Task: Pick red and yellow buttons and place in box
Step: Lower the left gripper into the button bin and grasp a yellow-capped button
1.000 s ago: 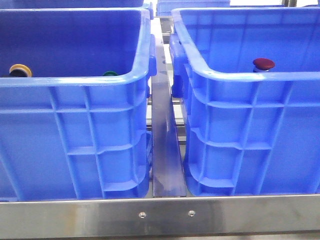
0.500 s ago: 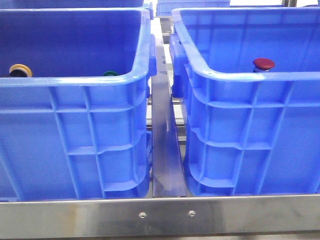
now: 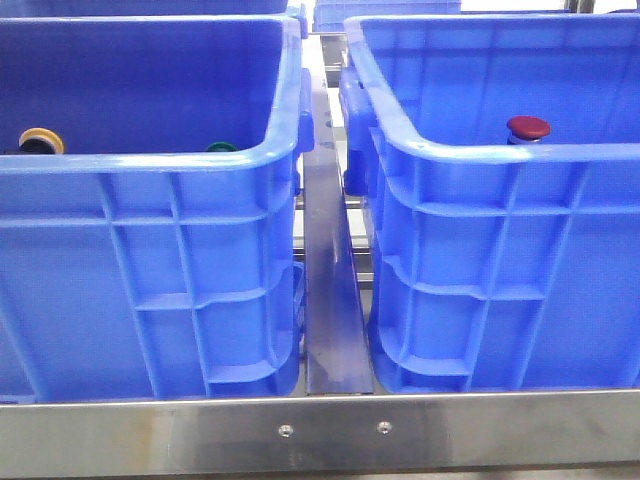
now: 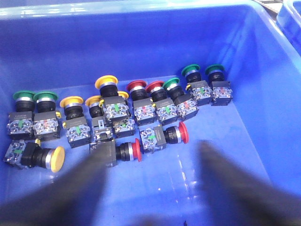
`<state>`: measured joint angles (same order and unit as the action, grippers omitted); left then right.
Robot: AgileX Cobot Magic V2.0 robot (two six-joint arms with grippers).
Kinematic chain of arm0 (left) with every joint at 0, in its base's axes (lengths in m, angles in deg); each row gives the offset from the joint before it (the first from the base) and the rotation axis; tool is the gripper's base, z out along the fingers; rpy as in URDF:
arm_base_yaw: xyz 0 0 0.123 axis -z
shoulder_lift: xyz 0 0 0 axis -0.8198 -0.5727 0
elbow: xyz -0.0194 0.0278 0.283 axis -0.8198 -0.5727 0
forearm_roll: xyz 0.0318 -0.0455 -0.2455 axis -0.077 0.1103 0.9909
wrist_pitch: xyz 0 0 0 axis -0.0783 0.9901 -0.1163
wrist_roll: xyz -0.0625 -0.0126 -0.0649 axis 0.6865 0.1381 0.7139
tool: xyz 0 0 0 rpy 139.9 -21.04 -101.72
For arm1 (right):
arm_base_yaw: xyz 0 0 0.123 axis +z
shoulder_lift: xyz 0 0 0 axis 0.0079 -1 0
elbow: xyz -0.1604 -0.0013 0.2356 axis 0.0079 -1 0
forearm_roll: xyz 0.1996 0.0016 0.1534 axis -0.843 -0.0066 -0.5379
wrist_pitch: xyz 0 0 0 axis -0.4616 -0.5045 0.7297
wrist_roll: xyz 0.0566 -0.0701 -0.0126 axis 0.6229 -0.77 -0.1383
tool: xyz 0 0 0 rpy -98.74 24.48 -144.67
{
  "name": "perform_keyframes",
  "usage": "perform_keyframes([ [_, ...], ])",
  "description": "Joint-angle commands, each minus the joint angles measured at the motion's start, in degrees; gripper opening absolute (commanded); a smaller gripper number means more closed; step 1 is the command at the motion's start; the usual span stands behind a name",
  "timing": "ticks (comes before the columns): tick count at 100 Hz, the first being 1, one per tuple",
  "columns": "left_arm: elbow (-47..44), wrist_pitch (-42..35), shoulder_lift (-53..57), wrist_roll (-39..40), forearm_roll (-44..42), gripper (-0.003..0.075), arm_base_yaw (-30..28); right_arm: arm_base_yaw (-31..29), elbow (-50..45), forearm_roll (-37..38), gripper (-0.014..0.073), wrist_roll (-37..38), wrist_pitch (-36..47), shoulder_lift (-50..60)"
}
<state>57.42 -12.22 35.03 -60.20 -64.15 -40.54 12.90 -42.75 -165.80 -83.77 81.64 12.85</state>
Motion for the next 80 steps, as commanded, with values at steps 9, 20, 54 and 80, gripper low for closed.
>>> perform_keyframes([
  [9, 3.48, -5.46, -4.71, 0.36, 0.51, 0.0587, -0.22, 0.24, 1.56, -2.73, -0.0069, -0.72, -1.84, 0.16],
  [20, 6.32, -5.35, -10.8, 0.36, 0.51, 0.0587, -0.22, 0.24, 1.56, -2.73, -0.0069, -0.72, -1.84, 0.16],
  [54, 19.23, -5.48, -32.5, 0.46, -1.67, 0.0587, -2.2, 0.24, 1.56, -2.73, -0.0069, -0.72, -1.84, 0.16],
  [80, 25.25, -5.09, -43.88, 0.81, -2.66, 0.0587, -4.67, 0.24, 1.56, -2.73, -0.0069, -0.72, -1.84, 0.16],
])
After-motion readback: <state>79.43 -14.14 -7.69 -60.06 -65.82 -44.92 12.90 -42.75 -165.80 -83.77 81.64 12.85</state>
